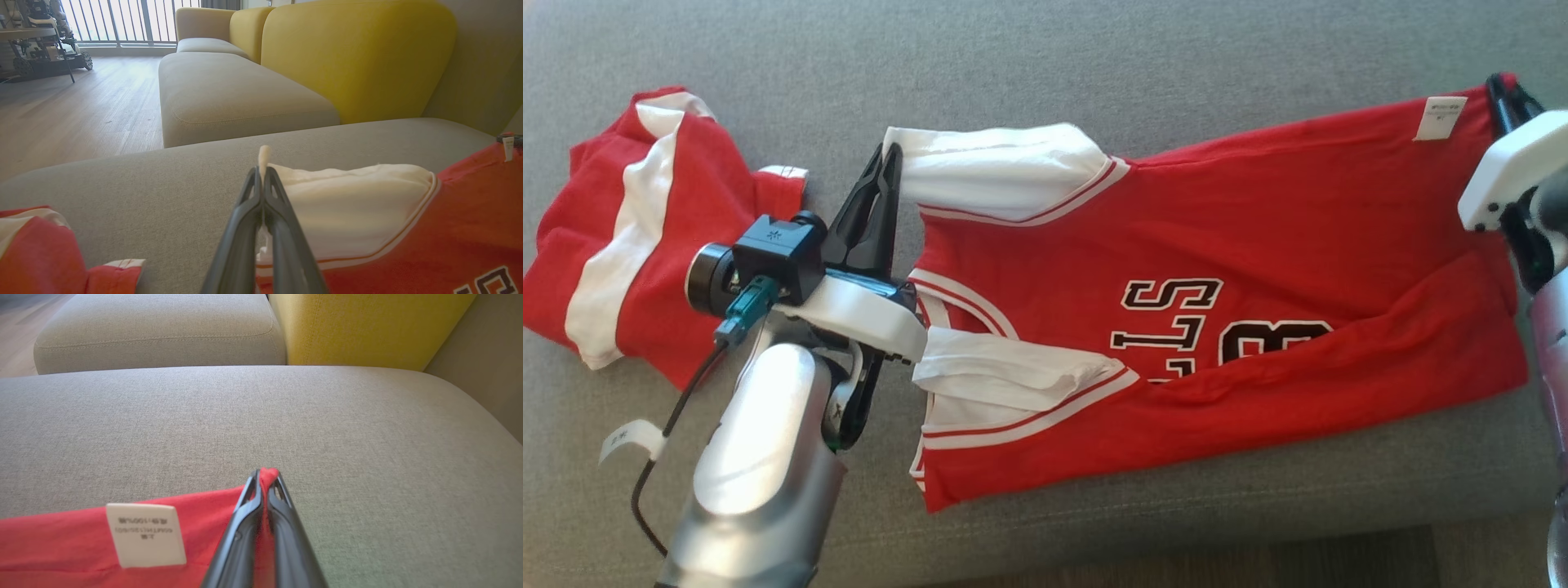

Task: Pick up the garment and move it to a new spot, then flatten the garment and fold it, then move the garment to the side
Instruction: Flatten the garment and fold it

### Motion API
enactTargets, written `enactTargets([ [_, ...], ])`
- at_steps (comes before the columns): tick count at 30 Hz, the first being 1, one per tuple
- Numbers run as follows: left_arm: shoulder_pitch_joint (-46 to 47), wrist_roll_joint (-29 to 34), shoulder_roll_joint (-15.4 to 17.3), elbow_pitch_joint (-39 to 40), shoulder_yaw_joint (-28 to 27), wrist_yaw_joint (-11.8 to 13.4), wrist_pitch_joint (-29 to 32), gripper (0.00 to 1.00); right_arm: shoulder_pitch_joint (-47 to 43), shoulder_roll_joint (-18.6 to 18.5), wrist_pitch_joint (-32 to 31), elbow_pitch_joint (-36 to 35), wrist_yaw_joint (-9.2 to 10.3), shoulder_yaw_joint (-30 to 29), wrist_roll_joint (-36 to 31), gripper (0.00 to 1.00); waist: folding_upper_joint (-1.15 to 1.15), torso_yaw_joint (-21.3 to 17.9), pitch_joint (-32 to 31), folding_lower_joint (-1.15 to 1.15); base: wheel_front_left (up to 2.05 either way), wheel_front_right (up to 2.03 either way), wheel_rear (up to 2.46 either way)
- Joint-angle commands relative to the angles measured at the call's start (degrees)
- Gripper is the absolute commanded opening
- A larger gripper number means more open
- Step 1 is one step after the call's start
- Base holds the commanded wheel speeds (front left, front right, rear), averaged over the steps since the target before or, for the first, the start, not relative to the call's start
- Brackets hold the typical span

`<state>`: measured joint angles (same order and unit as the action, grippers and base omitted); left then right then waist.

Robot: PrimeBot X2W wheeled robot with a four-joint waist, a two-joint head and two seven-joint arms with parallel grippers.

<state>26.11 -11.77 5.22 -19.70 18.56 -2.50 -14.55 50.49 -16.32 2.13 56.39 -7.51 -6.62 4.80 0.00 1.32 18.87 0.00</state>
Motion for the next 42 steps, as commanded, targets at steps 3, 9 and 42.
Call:
enactTargets([
  [3,1.6,-0.4,1.5,1.0,-2.3,0.4,-0.4,0.00,-1.5,-0.4,1.4,-1.7,0.02,1.4,1.2,0.00,0.00,-0.3,-0.9,0.00,0.00,0.00,0.00],
  [9,-0.6,-0.5,1.8,1.9,-2.3,0.3,-0.4,0.00,-5.2,-0.6,3.7,-4.0,0.02,3.1,4.4,0.00,0.00,-0.3,-2.2,0.00,0.00,0.00,0.00],
  [42,-22.5,-0.9,12.9,22.3,4.3,-2.5,9.4,0.00,-34.6,-8.4,-5.6,-36.7,0.02,5.5,13.4,0.00,0.00,-1.0,-7.3,0.00,0.00,0.00,0.00],
])
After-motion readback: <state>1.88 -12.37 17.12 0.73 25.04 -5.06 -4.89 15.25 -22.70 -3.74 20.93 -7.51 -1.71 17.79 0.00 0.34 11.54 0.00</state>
